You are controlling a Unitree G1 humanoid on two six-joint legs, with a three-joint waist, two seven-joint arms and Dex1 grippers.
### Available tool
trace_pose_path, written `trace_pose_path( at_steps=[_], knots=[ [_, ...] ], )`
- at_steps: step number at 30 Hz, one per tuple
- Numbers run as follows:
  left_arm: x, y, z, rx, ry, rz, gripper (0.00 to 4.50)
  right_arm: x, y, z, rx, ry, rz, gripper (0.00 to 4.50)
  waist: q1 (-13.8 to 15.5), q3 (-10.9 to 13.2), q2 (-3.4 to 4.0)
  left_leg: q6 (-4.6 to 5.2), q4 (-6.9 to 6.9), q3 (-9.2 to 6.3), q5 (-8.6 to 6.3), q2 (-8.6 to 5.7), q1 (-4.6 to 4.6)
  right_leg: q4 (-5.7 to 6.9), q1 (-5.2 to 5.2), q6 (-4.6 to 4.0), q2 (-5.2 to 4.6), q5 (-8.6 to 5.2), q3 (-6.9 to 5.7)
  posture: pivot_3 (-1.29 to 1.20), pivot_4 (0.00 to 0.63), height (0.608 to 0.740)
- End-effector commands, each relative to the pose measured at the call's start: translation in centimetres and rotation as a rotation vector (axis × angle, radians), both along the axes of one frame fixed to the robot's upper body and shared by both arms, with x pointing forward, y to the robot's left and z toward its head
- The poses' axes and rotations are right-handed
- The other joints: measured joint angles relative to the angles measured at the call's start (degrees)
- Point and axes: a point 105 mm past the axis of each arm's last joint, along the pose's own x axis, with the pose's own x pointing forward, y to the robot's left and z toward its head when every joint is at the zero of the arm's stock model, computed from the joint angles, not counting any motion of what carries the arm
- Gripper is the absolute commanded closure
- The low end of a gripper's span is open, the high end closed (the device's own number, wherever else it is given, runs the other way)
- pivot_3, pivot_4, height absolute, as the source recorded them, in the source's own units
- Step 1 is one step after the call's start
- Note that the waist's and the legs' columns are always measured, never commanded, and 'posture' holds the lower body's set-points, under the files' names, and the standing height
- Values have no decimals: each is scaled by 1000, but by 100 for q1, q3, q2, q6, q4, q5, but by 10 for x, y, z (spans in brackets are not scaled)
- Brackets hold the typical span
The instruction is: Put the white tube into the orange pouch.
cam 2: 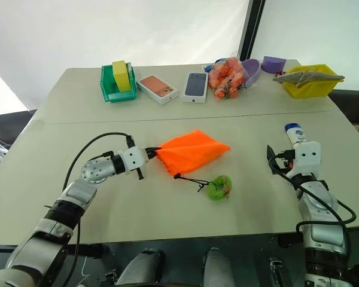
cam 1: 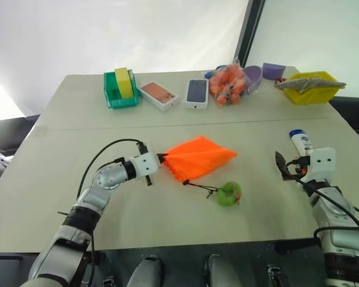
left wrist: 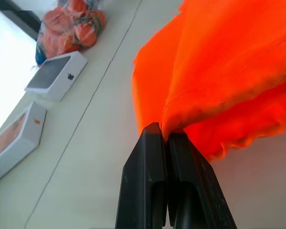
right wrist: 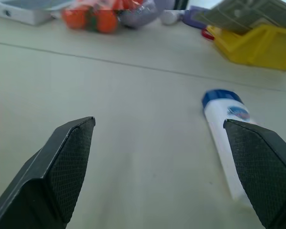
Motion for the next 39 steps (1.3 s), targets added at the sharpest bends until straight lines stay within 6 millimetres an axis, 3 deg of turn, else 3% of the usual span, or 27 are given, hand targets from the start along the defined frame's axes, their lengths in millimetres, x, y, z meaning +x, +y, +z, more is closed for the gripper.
trace_pose_path(
  at_steps=[1, 5, 11, 15, 18, 21, 24, 26, 30, 32, 35, 39],
  knots=[
    [-6, 22, 21, -93, -21, 106, 4449, 10, -24, 3, 19, -23, -134, 0, -50, -1, 2, 0, 0, 0, 0, 1, 3, 1, 1, -1, 1, 1, 0, 0, 150, 740],
    [-28, 34, 23, -138, 33, 175, 4449, 21, -38, -12, 60, 20, -209, 0, -101, -1, 7, 0, -3, 2, 0, 1, 23, 3, 18, -5, 0, 0, 6, 0, 150, 740],
    [-72, 49, 18, -139, 219, 208, 4449, 36, -48, -12, 143, 8, -234, 0, -151, 2, 15, 1, -8, 15, -1, 6, 36, 4, 20, -28, 5, -9, 19, 0, 150, 740],
    [-92, 44, 17, -143, 327, 171, 4449, 41, -48, -15, 162, 5, -221, 0, -113, 7, 21, 2, -7, 22, -1, 7, 39, 3, 20, -35, 7, -13, 28, 0, 150, 740],
    [-95, 40, 18, -141, 355, 154, 4449, 44, -46, -16, 174, 0, -210, 0, -96, 7, 20, 3, 2, 22, -1, 6, 40, 0, 29, -39, 7, -11, 29, 0, 150, 740],
    [-88, 33, 22, -191, 383, 145, 4500, 46, -42, -15, 179, -19, -191, 868, -106, 7, 20, 3, 2, 23, -1, 5, 45, -1, 33, -40, 7, -11, 31, 0, 150, 740],
    [-82, 25, 25, -221, 400, 114, 4500, 46, -34, -14, 143, -21, -161, 2402, -123, 7, 20, 3, 1, 23, -1, 5, 44, -2, 32, -40, 8, -11, 31, 0, 150, 740],
    [-77, 24, 24, -236, 408, 121, 4500, 45, -29, -13, 111, -24, -143, 2402, -129, 7, 20, 3, 0, 29, -1, 6, 47, -2, 32, -40, 8, -10, 35, 0, 150, 740],
    [-69, 20, 18, -270, 460, 99, 4500, 41, -4, 6, 17, -94, -14, 2402, -122, 6, 23, 3, -5, 35, -1, 6, 45, -1, 23, -41, 10, -9, 46, 0, 150, 740],
    [-64, 19, 17, -286, 477, 84, 4500, 34, 24, 21, 32, -154, 137, 2402, -116, 7, 24, 3, -5, 39, -1, 6, 44, 0, 19, -39, 11, -9, 51, 0, 150, 740],
    [-57, 17, 17, -328, 522, 59, 4500, 6, 77, 38, 121, -173, 458, 2402, -104, 8, 23, 3, -4, 39, -1, 6, 43, 0, 19, -35, 11, -10, 54, 0, 150, 740],
    [-55, 14, 17, -331, 564, 13, 4500, -40, 123, 35, 222, -30, 777, 2402, -83, 9, 14, 3, -4, 36, -2, 8, 42, -2, 21, -30, 14, -14, 55, 0, 150, 740]
  ],
)
